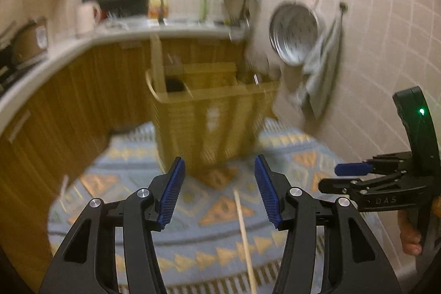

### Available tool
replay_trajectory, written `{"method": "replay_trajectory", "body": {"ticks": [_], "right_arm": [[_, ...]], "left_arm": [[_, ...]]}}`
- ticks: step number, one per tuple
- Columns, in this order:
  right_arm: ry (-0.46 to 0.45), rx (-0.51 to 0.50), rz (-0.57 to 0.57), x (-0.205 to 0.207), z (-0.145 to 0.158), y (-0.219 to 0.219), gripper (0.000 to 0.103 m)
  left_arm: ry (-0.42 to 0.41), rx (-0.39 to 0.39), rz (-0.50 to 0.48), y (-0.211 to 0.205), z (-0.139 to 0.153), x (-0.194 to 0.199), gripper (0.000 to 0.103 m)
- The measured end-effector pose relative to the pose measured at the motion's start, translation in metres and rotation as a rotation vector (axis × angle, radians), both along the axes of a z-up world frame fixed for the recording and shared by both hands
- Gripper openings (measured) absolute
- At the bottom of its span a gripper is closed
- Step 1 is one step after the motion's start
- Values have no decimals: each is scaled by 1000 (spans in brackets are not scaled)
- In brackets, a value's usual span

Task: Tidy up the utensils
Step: 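Grasp a wooden chopstick with each tool from the tablecloth, then lift both chopsticks and carry them over the caddy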

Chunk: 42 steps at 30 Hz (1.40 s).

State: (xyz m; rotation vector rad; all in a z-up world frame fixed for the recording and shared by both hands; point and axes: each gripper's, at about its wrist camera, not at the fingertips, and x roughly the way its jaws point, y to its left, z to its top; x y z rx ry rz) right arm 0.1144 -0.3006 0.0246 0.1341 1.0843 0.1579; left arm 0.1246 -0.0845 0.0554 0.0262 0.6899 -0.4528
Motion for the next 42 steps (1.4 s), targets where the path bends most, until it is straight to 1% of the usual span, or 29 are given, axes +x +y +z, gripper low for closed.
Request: {"method": "replay_trajectory", "body": {"ticks": [1, 3, 5, 7, 8, 11, 12, 15, 17, 18, 19, 22, 26, 27, 30, 32, 35, 36, 37, 40, 41, 42], "right_arm": [[23, 5, -3, -1, -6, -1, 53], [82, 14, -4, -4, -22, -4, 45], [118, 25, -4, -7, -32, -5, 43], [154, 69, 0, -14, -44, -7, 41], [178, 89, 0, -17, -50, -9, 37], [201, 65, -18, -26, -60, -11, 36], [208, 60, -19, -27, -62, -11, 34], [223, 33, -21, -33, -67, -9, 33], [229, 20, -20, -37, -71, -7, 30], [222, 4, -19, -38, -70, -5, 27], [219, -17, -16, -38, -70, -3, 26], [217, -37, -8, -39, -70, -1, 25], [207, -90, 6, -41, -70, 5, 22], [204, -104, 8, -42, -71, 7, 20], [191, -144, 14, -45, -71, 12, 15], [191, -144, 22, -46, -71, 13, 11], [190, -147, 29, -46, -71, 16, 9], [189, -148, 29, -47, -70, 14, 5], [188, -151, 30, -47, -70, 15, 5], [188, -137, 26, -48, -70, 14, 5], [188, -133, 26, -48, -70, 14, 5], [188, -127, 25, -48, -70, 13, 5]], "left_arm": [[45, 6, -13, -3, -7, 1, 51], [109, 21, -18, -7, -17, 2, 51], [155, 36, -28, -11, -26, 1, 51], [218, 54, -55, -18, -35, 3, 51], [257, 68, -69, -21, -42, 4, 51], [355, 107, -102, -33, -61, 10, 49], [382, 119, -107, -36, -67, 12, 48], [436, 130, -123, -41, -79, 20, 45], [451, 140, -128, -46, -82, 21, 41], [454, 152, -131, -48, -83, 21, 39], [456, 170, -134, -50, -85, 21, 38], [461, 220, -130, -56, -88, 20, 34], [473, 262, -138, -64, -94, 21, 30], [484, 274, -141, -66, -98, 21, 29], [460, 309, -142, -71, -98, 20, 29], [454, 324, -143, -73, -98, 19, 29], [446, 344, -145, -79, -98, 20, 29], [443, 352, -145, -80, -98, 20, 28], [439, 357, -146, -81, -99, 20, 28], [428, 374, -145, -85, -99, 21, 22], [425, 380, -145, -85, -100, 21, 17], [417, 396, -137, -86, -100, 22, 9]]}}
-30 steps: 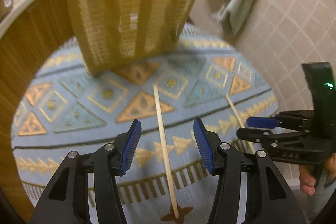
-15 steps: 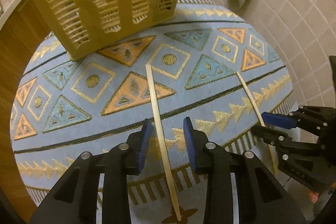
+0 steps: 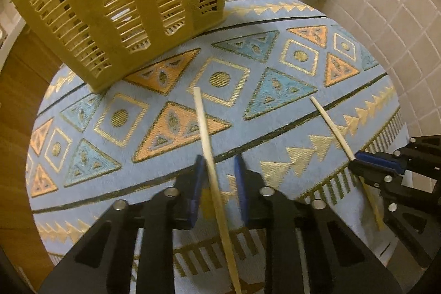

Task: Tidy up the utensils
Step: 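Lift both chopsticks and carry them over the caddy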

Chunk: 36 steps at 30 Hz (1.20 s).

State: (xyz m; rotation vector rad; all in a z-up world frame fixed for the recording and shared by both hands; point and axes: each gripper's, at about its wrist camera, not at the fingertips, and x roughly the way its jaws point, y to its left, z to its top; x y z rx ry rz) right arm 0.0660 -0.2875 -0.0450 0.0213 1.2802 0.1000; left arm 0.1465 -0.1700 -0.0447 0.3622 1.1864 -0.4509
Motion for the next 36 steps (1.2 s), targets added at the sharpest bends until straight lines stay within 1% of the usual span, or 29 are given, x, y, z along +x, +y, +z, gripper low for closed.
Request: {"method": "replay_trajectory", "body": {"ticks": [2, 5, 6, 9, 13, 17, 18, 21, 23, 24, 27, 30, 33, 36], "right_arm": [[-4, 8, -2, -1, 1, -2, 5], [-9, 24, -5, -1, 1, -6, 5], [-11, 33, -7, -1, 2, -8, 5], [-29, 59, -11, 0, 6, -13, 5], [-81, 120, -8, 1, 16, -15, 5], [-146, 195, -4, 1, 27, -16, 5], [-171, 217, -4, 1, 31, -15, 5], [-227, 273, 8, 0, 41, -13, 5], [-252, 291, 18, -1, 47, -10, 5], [-267, 306, 23, 2, 52, -7, 5], [-326, 326, 46, 6, 69, -5, 5], [-386, 344, 61, 10, 87, 0, 5], [-445, 358, 44, 22, 108, 1, 5], [-494, 368, 43, 37, 124, 3, 5]], "left_arm": [[-9, 13, -1, 1, -1, 1, 6], [-18, 9, 5, 2, -1, 1, 4], [-20, -5, 21, 4, -1, 1, 4], [-7, -117, 64, 16, 3, 1, 4], [-53, -234, 83, 29, 19, -9, 4], [-127, -369, 114, 45, 42, -16, 4], [-144, -413, 124, 51, 48, -17, 4], [-189, -489, 145, 57, 64, -24, 4], [-206, -525, 165, 62, 70, -24, 4], [-220, -555, 171, 66, 75, -26, 4], [-300, -603, 178, 73, 93, -33, 4], [-372, -628, 175, 76, 110, -36, 4], [-415, -668, 170, 80, 131, -32, 4], [-473, -683, 163, 82, 148, -25, 4]]}}
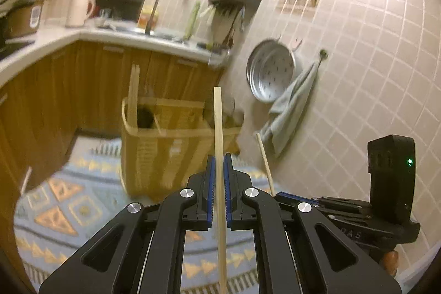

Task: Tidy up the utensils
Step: 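Lift both chopsticks and carry them over the caddy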

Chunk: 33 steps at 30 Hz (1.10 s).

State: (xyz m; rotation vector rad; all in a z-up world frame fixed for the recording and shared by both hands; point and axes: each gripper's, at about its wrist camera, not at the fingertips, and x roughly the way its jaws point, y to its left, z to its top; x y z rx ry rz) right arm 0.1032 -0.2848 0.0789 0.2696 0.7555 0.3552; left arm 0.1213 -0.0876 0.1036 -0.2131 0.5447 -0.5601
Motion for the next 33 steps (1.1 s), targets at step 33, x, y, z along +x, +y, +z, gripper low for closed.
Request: {"method": "replay_trajectory", "body": {"ticks": [33], "right_arm": [[-520, -30, -218, 139, 62, -2, 5]], "left_arm": [[-347, -92, 253, 19, 28, 115, 4]]}}
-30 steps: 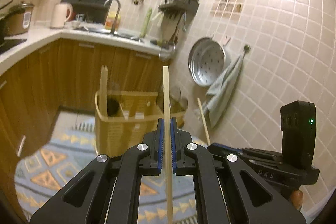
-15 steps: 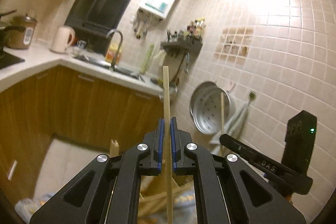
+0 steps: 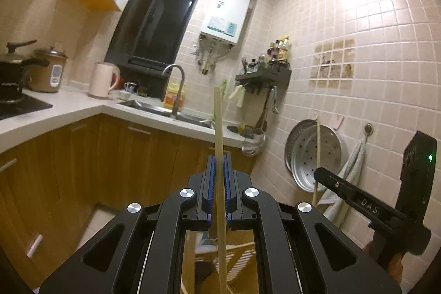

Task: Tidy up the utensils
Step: 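Lift both chopsticks and carry them over the caddy, then open both tools to drop the chopsticks into the caddy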

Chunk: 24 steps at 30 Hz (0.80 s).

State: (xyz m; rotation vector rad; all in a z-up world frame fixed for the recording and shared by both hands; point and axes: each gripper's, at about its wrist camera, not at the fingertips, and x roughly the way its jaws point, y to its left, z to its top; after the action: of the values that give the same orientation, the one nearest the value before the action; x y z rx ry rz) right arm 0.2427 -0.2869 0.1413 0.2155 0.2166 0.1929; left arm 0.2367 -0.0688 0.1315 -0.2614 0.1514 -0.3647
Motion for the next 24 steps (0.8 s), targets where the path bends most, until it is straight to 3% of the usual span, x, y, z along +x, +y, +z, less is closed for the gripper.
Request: {"method": "replay_trajectory", "body": {"ticks": [11, 19, 24], "right_arm": [[4, -67, -41, 12, -36, 9, 5], [-36, -90, -54, 1, -45, 9, 5], [-21, -86, -36, -10, -47, 6, 7]], "left_arm": [[17, 15, 65, 0, -28, 9, 4], [18, 33, 62, -1, -39, -1, 5], [33, 45, 61, 0, -44, -8, 14]]}}
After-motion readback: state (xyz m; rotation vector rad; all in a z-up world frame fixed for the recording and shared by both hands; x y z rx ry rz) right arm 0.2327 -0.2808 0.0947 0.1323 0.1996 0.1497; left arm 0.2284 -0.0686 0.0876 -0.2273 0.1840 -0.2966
